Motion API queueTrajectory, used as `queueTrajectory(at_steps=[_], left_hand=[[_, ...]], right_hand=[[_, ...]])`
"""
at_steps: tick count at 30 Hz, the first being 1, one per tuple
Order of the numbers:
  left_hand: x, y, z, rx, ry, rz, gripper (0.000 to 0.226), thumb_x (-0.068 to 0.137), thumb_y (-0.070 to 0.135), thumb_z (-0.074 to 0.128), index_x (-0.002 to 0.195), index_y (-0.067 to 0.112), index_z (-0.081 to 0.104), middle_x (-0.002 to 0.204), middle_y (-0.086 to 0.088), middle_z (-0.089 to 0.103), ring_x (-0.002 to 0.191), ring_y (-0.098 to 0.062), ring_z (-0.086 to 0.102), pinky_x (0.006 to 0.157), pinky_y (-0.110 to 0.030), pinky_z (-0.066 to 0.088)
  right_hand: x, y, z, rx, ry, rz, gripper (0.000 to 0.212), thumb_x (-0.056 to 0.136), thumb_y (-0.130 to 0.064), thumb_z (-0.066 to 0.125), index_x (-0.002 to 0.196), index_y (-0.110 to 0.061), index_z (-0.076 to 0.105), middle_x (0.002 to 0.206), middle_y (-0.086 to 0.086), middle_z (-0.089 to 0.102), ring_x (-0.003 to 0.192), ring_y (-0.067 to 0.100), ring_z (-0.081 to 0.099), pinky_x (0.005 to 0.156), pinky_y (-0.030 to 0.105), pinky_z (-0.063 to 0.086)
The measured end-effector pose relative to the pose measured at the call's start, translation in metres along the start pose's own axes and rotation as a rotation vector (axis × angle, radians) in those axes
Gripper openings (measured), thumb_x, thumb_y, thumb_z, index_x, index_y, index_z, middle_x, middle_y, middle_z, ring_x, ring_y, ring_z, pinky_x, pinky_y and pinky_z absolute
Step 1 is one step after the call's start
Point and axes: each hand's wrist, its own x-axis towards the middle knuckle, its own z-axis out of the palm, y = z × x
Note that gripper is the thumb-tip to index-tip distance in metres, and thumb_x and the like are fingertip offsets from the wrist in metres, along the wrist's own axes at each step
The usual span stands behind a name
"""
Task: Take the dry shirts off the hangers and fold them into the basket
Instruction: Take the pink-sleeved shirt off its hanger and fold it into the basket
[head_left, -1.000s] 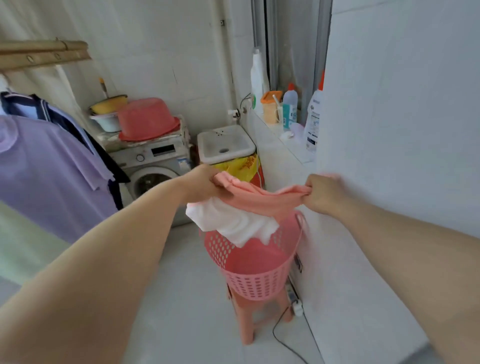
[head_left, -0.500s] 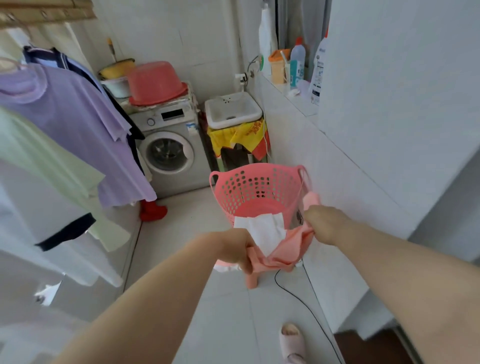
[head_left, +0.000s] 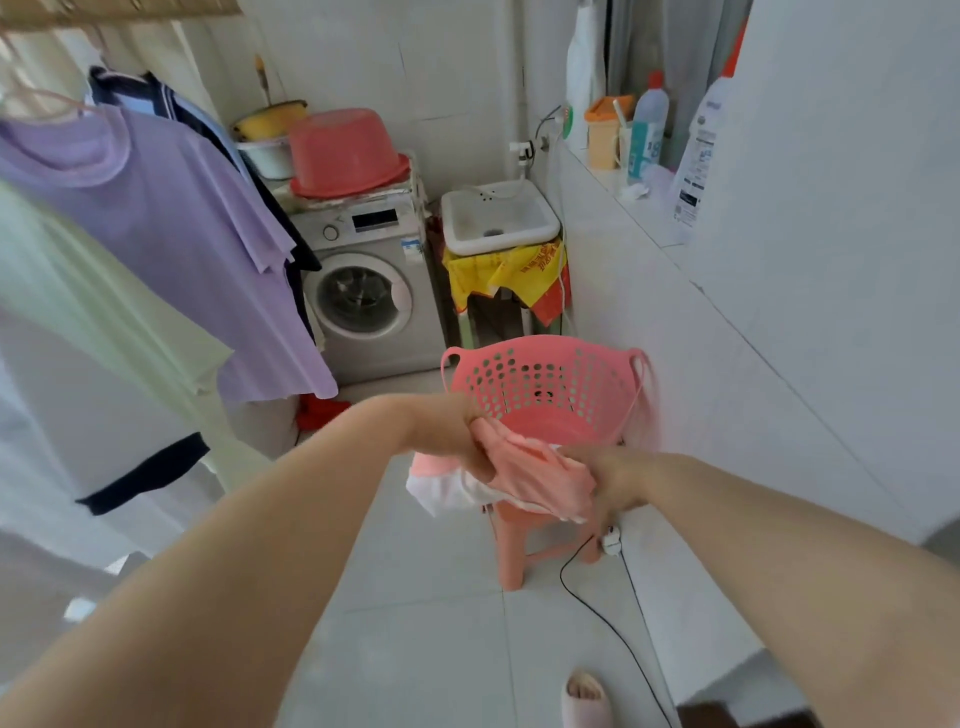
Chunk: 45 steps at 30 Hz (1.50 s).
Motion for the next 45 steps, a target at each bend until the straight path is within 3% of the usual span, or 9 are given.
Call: queueTrajectory(at_steps=[4, 9, 14, 19, 23, 26, 30, 38, 45], left_hand=[[0.02, -0.002, -0.04, -0.148, 0.09, -0.027, 0.022, 0.072, 0.02, 0.079, 0.092, 0.026, 0.074, 0.098, 0.008, 0.072, 0.099, -0.012, 0.064, 0.096, -0.029, 0.046], [0.088, -0.012, -0.059, -0.324, 0.769, -0.105, 0.061, 0.082, 0.032, 0.071, 0.136, 0.02, 0.046, 0.134, -0.003, 0.053, 0.125, -0.025, 0.048, 0.098, -0.035, 0.042], [0.142, -0.023, -0.01, -0.62, 0.462, -0.353, 0.026, 0.093, 0.023, 0.06, 0.115, 0.015, 0.05, 0.106, -0.002, 0.053, 0.106, -0.018, 0.047, 0.072, -0.02, 0.043], [0.176, -0.034, 0.003, -0.889, 0.031, -0.419, 0.104, 0.048, 0.07, 0.079, 0.134, 0.027, 0.041, 0.135, -0.001, 0.053, 0.117, -0.027, 0.055, 0.086, -0.043, 0.052], [0.183, -0.04, -0.02, -0.925, 0.133, -0.365, 0.115, 0.036, 0.041, 0.094, 0.135, 0.039, 0.035, 0.134, 0.005, 0.05, 0.118, -0.027, 0.052, 0.085, -0.043, 0.052], [0.175, -0.034, -0.054, -1.022, 0.386, -0.295, 0.073, 0.066, 0.011, 0.085, 0.128, 0.026, 0.051, 0.123, -0.001, 0.055, 0.11, -0.026, 0.056, 0.089, -0.041, 0.051], [0.155, -0.03, -0.096, -0.986, 0.534, -0.23, 0.04, 0.074, 0.0, 0.077, 0.109, 0.017, 0.067, 0.105, -0.006, 0.066, 0.087, -0.017, 0.061, 0.072, -0.032, 0.052], [0.118, -0.032, -0.149, -0.618, 0.584, -0.263, 0.05, 0.074, -0.008, 0.072, 0.117, 0.017, 0.064, 0.108, -0.004, 0.062, 0.103, -0.023, 0.059, 0.086, -0.032, 0.05], [0.095, -0.033, -0.19, -0.179, 0.676, -0.242, 0.024, 0.08, 0.023, 0.072, 0.099, 0.009, 0.068, 0.096, -0.005, 0.063, 0.092, -0.022, 0.059, 0.075, -0.031, 0.046]], right_hand=[[0.015, -0.008, -0.003, 0.252, 0.135, 0.037, 0.043, 0.079, -0.02, 0.07, 0.12, -0.02, 0.056, 0.11, -0.002, 0.061, 0.101, 0.02, 0.058, 0.089, 0.032, 0.049], [0.042, 0.009, -0.033, 0.727, 0.178, 0.218, 0.037, 0.088, -0.014, 0.053, 0.123, -0.002, 0.053, 0.112, 0.008, 0.059, 0.103, 0.027, 0.056, 0.091, 0.034, 0.045], [0.074, 0.031, -0.072, 0.935, 0.303, 0.275, 0.038, 0.097, -0.018, 0.048, 0.13, -0.001, 0.051, 0.123, 0.018, 0.058, 0.091, 0.023, 0.054, 0.083, 0.035, 0.047], [0.097, 0.033, -0.107, 0.947, 0.258, 0.353, 0.033, 0.098, -0.018, 0.044, 0.127, -0.004, 0.052, 0.133, 0.028, 0.051, 0.12, 0.042, 0.053, 0.102, 0.05, 0.044], [0.119, 0.028, -0.143, 1.164, 0.339, 0.266, 0.034, 0.101, -0.021, 0.041, 0.13, -0.005, 0.048, 0.135, 0.033, 0.047, 0.119, 0.044, 0.053, 0.101, 0.051, 0.044], [0.129, 0.026, -0.167, 1.202, 0.292, 0.179, 0.06, 0.087, -0.031, 0.067, 0.135, -0.003, 0.042, 0.121, 0.019, 0.061, 0.096, 0.026, 0.063, 0.084, 0.036, 0.049], [0.133, 0.009, -0.18, 0.74, 0.191, 0.13, 0.131, 0.061, -0.014, 0.088, 0.151, -0.037, -0.005, 0.152, 0.009, 0.031, 0.127, 0.031, 0.047, 0.098, 0.045, 0.047], [0.108, -0.046, -0.225, 0.155, 0.333, -0.041, 0.053, 0.075, -0.002, 0.052, 0.125, -0.018, 0.056, 0.117, 0.007, 0.056, 0.105, 0.027, 0.055, 0.079, 0.032, 0.051], [0.095, -0.071, -0.26, -0.042, 0.541, -0.074, 0.015, 0.058, -0.027, 0.045, 0.054, -0.017, 0.034, 0.062, 0.001, 0.037, 0.058, 0.022, 0.034, 0.049, 0.027, 0.018]])
